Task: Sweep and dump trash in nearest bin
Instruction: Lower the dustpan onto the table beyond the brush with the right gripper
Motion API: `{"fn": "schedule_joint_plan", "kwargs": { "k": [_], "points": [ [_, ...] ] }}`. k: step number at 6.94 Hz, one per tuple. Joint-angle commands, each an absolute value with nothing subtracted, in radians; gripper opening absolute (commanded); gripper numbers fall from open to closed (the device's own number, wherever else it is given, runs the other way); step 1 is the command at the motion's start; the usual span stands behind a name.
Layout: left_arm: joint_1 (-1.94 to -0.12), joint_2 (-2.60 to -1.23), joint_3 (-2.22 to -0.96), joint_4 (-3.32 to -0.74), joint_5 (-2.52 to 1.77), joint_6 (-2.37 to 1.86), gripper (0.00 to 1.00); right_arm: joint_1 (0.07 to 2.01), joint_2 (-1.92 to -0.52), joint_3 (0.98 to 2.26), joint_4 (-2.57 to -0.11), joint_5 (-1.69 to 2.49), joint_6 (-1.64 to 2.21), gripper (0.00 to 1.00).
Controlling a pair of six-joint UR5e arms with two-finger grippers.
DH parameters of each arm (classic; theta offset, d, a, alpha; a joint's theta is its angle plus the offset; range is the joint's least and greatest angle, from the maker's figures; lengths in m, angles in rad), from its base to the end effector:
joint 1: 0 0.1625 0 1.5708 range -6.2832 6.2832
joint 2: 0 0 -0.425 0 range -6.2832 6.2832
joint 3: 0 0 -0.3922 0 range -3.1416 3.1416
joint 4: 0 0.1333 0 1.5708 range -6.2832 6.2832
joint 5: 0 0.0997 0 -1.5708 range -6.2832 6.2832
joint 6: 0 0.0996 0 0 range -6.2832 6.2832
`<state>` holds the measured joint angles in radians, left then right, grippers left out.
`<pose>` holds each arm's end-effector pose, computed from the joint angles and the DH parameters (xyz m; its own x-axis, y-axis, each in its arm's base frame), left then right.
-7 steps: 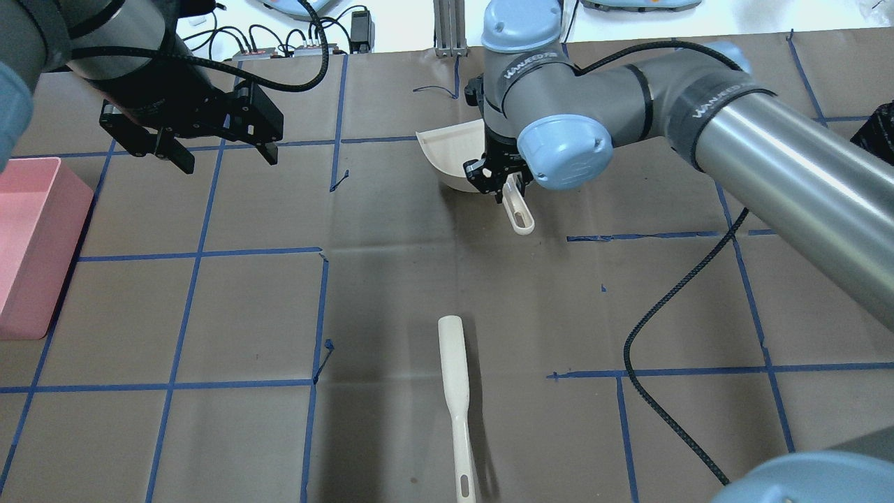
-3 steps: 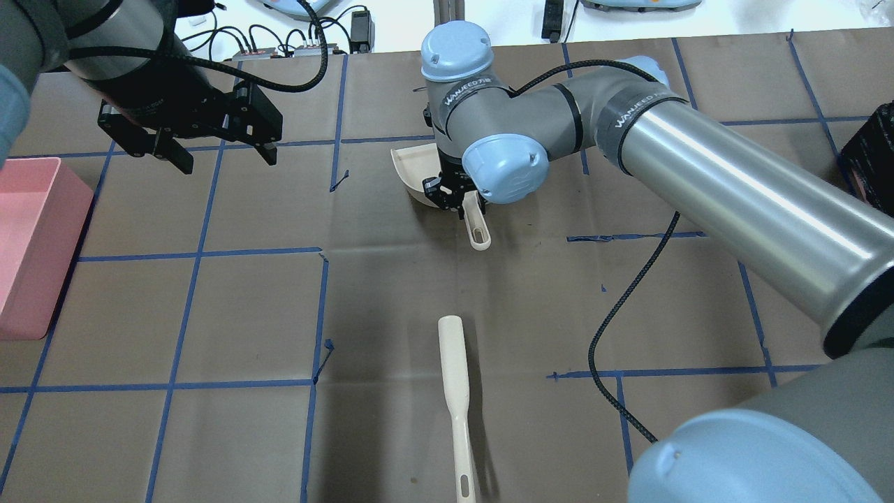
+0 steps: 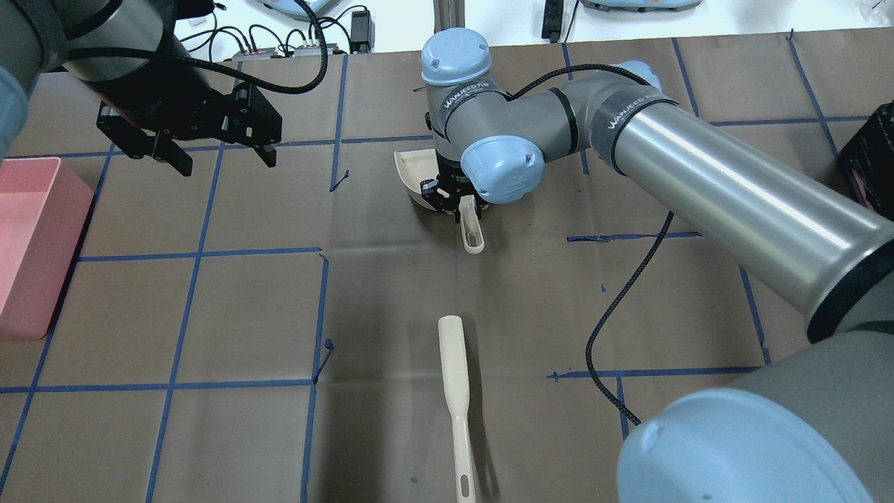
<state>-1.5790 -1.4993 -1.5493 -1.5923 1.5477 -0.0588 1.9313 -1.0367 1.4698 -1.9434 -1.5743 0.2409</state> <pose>-0.1394 -0.4656 0.5306 -0.9984 -0.0488 0.0272 -0.0506 0.9963 -0.0699 0.3593 -0.5761 0.2583 -0.9926 -0.1199 0.0178 -0.1187 0.9912 0.0579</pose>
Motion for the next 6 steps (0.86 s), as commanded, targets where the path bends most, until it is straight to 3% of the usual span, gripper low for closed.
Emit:
{"fn": "schedule_joint_plan", "kwargs": {
  "k": [1,2,4,6],
  "points": [
    [-1.578,-1.499,-1.549,-1.594,1.549,-0.058,1.00,1.931,-1.035,1.468,-1.954,-1.574,0.241,0.07],
    [-1.580,-1.499,-1.549,-1.594,1.549,-0.058,1.00,1.930,-1.034,1.470,-1.956,-1.572,0.242,0.14],
    [-1.580,-1.499,-1.551,-1.595,1.566,-0.058,1.00,1.925,-1.032,1.471,-1.960,-1.572,0.230,0.95],
    [-1.580,-1.499,-1.551,-1.595,1.566,-0.060,1.00,1.901,-1.035,1.468,-1.950,-1.565,0.230,1.00]
  ]
}}
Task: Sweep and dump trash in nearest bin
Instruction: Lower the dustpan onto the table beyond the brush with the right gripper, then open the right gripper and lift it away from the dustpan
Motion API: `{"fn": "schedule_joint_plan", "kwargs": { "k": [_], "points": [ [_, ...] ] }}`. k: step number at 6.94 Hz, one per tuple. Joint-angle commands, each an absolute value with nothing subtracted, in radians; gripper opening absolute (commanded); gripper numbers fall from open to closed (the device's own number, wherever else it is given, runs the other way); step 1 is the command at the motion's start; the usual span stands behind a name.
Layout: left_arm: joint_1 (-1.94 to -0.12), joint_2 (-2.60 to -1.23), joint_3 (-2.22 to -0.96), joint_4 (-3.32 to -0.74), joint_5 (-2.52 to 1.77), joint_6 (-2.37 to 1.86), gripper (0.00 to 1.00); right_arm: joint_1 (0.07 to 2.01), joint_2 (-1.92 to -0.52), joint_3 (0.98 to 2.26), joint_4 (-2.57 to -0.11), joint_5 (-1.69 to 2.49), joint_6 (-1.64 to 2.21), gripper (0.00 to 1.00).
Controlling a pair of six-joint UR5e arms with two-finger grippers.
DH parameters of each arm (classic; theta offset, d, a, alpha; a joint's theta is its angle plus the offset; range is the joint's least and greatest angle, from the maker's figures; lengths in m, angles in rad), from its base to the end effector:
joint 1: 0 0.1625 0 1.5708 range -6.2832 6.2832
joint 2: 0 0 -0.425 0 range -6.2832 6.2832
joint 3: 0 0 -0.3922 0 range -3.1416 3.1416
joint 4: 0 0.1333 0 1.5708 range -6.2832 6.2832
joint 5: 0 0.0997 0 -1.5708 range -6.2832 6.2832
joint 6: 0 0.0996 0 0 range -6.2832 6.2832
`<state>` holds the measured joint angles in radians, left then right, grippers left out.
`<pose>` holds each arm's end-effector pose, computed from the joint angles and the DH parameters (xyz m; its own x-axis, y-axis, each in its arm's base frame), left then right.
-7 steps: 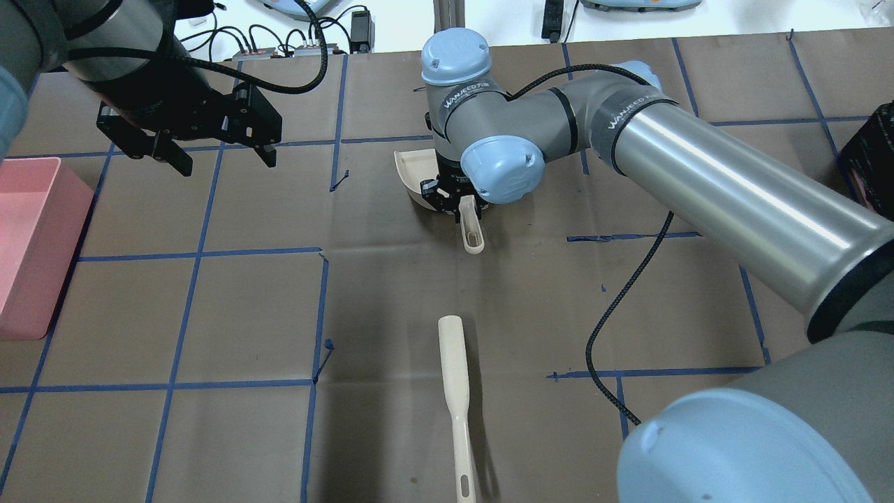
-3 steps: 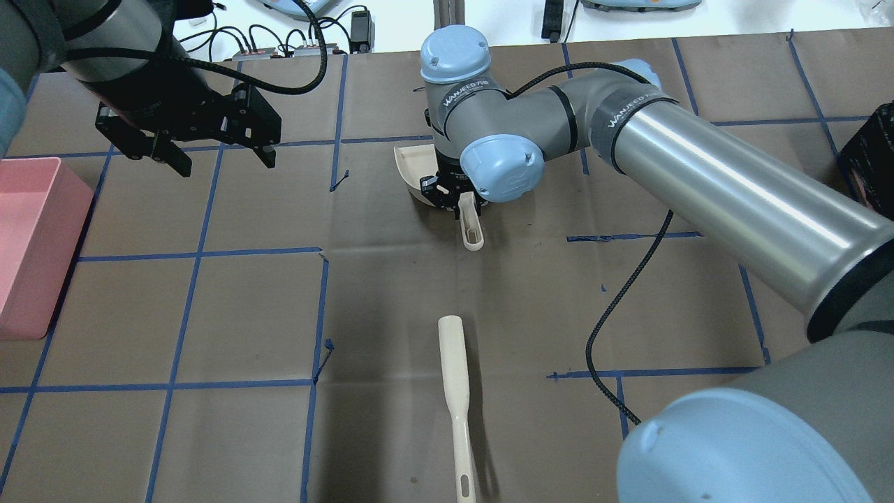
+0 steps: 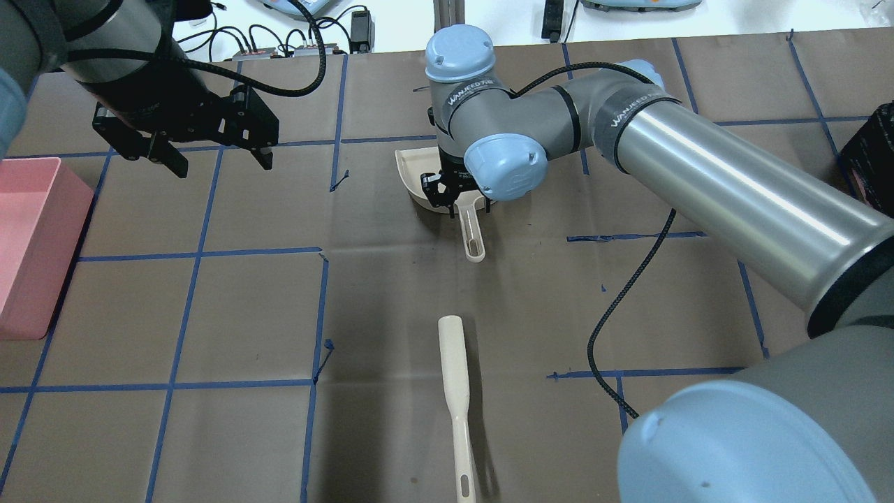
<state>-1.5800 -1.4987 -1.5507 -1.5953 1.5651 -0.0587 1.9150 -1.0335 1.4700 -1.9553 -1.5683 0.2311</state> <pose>-0.1382 -0.4649 0.5299 -0.9988 -0.0490 0.0096 -0.0495 0.9965 -0.0672 0.3509 -0.5831 0.2572 -0.9935 -0.1130 0.0095 -0.1124 0.9923 0.0512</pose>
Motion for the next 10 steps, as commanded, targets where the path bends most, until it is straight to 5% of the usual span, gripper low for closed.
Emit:
{"fn": "schedule_joint_plan", "kwargs": {
  "k": [1,7,10],
  "points": [
    [-1.580,-1.499,-1.551,-1.595,1.568,-0.058,1.00,1.891,-1.048,1.465,-1.945,-1.569,0.230,1.00],
    [-1.580,-1.499,-1.551,-1.595,1.568,-0.060,1.00,1.674,-1.314,1.472,-1.591,-1.610,-0.047,1.00],
    [-1.580,-1.506,-1.551,-1.594,1.562,-0.057,1.00,1.553,-1.510,1.636,-1.603,-1.631,-0.167,1.00]
  ]
}}
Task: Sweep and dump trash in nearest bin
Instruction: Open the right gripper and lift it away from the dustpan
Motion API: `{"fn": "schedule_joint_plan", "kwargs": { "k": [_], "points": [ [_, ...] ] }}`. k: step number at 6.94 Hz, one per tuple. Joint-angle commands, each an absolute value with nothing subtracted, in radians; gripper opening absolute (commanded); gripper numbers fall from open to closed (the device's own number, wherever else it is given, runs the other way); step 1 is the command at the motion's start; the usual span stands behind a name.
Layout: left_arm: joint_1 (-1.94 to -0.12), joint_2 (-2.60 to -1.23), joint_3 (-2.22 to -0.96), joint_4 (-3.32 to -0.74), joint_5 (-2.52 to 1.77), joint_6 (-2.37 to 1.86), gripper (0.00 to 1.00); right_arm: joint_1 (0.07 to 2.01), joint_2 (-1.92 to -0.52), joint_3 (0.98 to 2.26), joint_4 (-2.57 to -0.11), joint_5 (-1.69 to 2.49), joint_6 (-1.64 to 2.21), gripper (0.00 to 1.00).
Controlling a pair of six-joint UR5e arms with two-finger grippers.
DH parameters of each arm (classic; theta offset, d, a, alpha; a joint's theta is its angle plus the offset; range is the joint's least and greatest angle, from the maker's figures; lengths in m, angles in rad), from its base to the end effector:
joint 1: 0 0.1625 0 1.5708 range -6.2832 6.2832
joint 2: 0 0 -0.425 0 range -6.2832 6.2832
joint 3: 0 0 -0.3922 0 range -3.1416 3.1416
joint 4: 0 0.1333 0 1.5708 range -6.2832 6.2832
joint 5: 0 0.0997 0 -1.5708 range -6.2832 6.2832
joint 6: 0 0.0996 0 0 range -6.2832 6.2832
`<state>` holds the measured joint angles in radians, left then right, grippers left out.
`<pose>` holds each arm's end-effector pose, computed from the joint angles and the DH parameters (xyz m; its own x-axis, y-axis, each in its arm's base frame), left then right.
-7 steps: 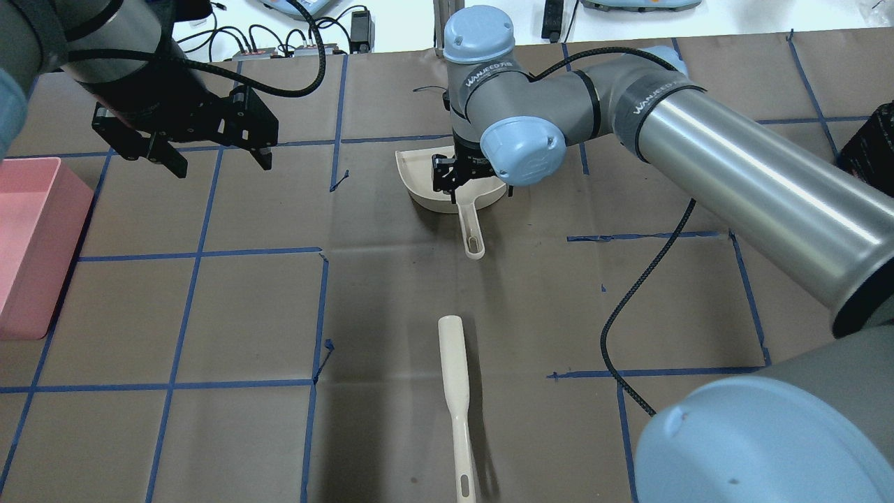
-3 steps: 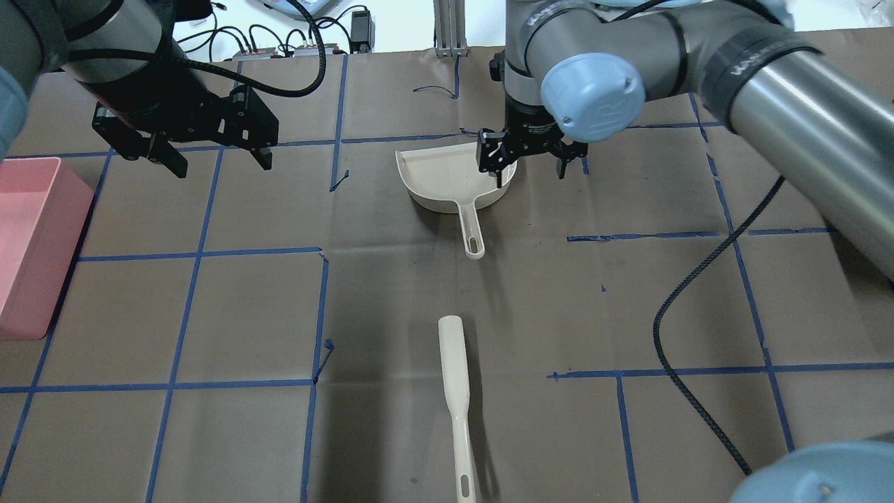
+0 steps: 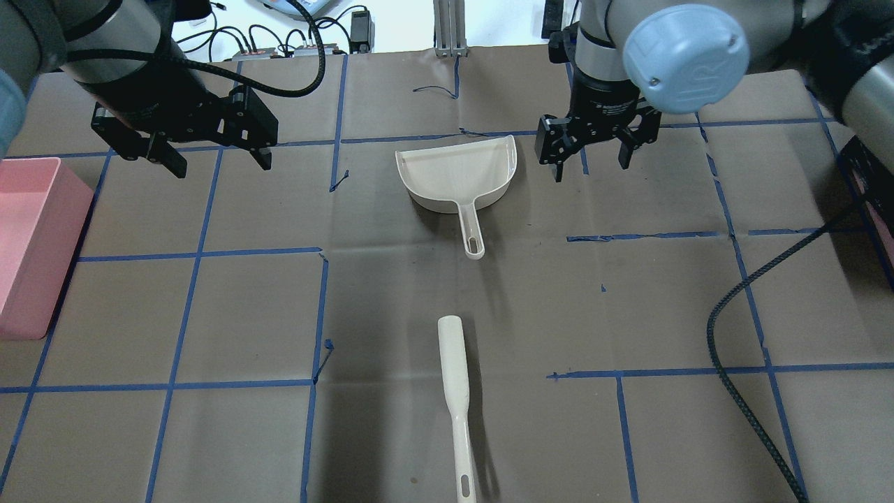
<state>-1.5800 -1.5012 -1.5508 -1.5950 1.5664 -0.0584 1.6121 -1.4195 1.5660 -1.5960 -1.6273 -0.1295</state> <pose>-0.1380 -0.4658 0.5287 -0.9988 -0.0488 0.0082 -0.0492 0.9967 -0.0650 0.1498 -0.5333 0.4146 -0.9836 -0.1757 0.0400 -0.1694 0.9773 0.1272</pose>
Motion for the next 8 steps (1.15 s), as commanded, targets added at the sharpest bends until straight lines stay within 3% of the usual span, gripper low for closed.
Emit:
{"fn": "schedule_joint_plan", "kwargs": {
  "k": [1,3,8],
  "points": [
    [-1.582,-1.511,-1.551,-1.595,1.562,-0.020,1.00,1.542,-1.591,1.667,-1.589,-1.628,-0.169,1.00],
    [-1.585,-1.509,-1.551,-1.597,1.565,0.017,1.00,1.534,-1.727,1.758,-1.601,-1.618,-0.170,1.00],
    [-1.585,-1.508,-1.549,-1.595,1.578,0.017,1.00,1.540,-1.663,1.655,-1.609,-1.576,-0.132,1.00]
  ]
}}
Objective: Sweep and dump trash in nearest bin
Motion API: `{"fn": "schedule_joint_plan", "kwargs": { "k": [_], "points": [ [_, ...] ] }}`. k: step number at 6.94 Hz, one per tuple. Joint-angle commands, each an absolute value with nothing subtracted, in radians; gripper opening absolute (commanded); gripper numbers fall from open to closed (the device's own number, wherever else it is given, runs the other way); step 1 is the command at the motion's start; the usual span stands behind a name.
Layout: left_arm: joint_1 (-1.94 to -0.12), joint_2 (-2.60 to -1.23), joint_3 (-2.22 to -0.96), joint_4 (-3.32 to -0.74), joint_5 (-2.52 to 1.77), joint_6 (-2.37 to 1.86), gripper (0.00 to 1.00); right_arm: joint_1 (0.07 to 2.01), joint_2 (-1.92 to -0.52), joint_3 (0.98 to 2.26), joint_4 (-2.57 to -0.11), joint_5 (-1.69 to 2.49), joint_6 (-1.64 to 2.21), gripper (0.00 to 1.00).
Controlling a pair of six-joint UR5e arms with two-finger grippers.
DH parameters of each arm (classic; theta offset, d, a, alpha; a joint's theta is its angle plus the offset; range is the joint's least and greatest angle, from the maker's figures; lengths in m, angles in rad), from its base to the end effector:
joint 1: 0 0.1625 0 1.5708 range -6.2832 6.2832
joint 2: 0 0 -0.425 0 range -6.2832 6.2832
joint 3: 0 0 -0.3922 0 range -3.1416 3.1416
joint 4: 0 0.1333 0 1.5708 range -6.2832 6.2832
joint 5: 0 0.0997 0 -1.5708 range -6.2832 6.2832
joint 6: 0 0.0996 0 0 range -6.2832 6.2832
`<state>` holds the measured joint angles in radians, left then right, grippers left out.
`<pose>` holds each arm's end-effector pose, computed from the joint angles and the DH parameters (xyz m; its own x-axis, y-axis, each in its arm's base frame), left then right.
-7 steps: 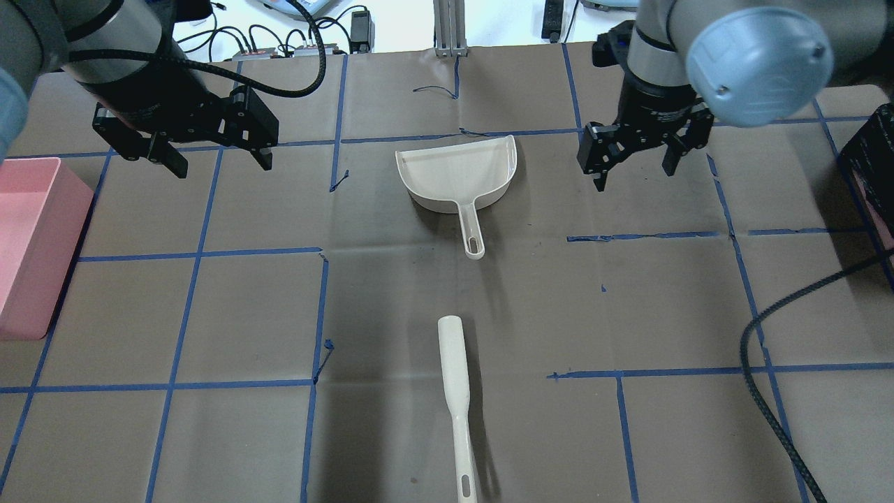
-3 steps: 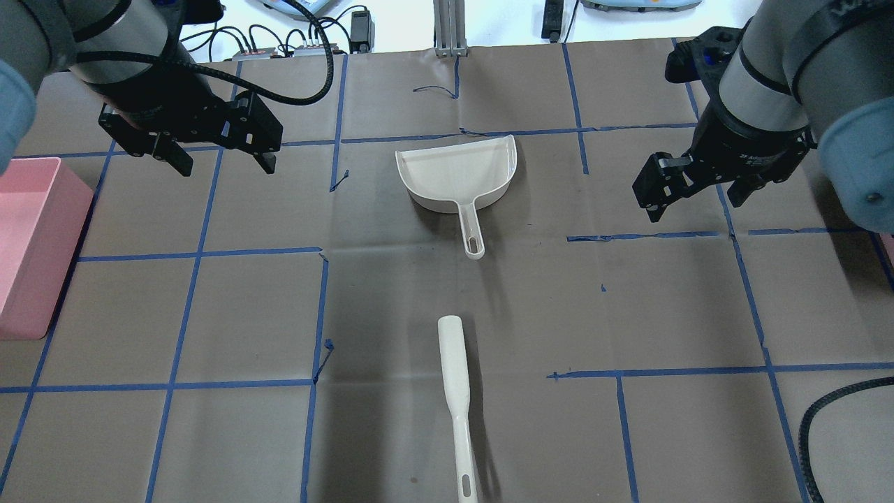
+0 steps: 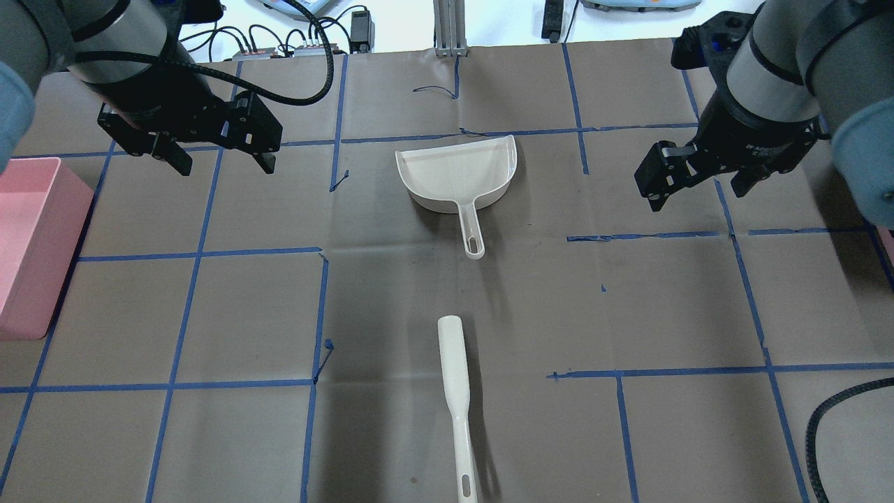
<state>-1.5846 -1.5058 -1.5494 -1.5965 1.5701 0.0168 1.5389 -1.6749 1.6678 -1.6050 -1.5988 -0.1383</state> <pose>-0.1398 -0.4668 0.5271 -0.9995 0.0306 -0.0003 0.0306 0.9977 -0.0607 0.1160 -0.4557 0.4926 -0.9939 -0.1049 0.0334 -0.1062 0.9937 -0.0370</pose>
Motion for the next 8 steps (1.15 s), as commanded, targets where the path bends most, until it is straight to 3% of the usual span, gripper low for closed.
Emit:
{"fn": "schedule_joint_plan", "kwargs": {
  "k": [1,8],
  "points": [
    [-1.585,-1.511,-1.549,-1.595,1.589,0.017,1.00,1.540,-1.651,1.655,-1.612,-1.574,-0.132,1.00],
    [-1.585,-1.519,-1.563,-1.592,1.589,0.015,1.00,1.539,-1.601,1.598,-1.609,-1.586,-0.133,1.00]
  ]
}}
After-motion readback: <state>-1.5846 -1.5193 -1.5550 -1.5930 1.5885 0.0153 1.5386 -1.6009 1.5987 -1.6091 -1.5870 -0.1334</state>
